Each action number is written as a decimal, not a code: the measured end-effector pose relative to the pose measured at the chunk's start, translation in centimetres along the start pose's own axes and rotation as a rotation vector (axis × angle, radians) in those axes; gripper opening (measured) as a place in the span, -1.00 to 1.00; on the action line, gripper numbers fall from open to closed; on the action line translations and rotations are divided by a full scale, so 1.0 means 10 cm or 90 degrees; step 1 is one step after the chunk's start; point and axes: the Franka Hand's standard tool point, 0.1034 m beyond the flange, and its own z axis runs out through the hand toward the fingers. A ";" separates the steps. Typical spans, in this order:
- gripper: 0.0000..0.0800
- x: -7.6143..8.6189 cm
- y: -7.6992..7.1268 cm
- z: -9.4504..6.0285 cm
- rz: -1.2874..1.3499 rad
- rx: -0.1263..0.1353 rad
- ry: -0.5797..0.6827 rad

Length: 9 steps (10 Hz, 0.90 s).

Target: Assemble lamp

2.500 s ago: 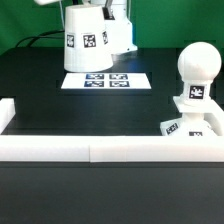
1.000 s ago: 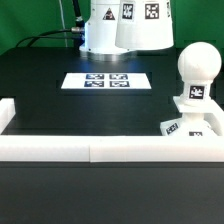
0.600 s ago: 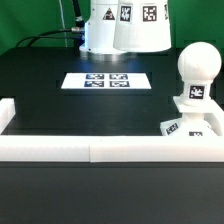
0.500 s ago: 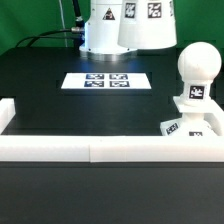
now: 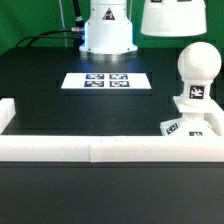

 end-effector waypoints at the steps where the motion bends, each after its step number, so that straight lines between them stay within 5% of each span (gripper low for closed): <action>1: -0.89 0.01 -0.05 0.06 0.016 0.000 -0.005; 4: -0.89 -0.07 -0.18 0.27 0.049 -0.003 -0.025; 9: -0.89 -0.08 -0.16 0.36 0.046 -0.006 -0.021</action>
Offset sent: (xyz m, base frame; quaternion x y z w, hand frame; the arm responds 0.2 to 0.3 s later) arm -0.0105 0.0210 -0.0244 -0.0049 -0.0116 0.0587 0.9982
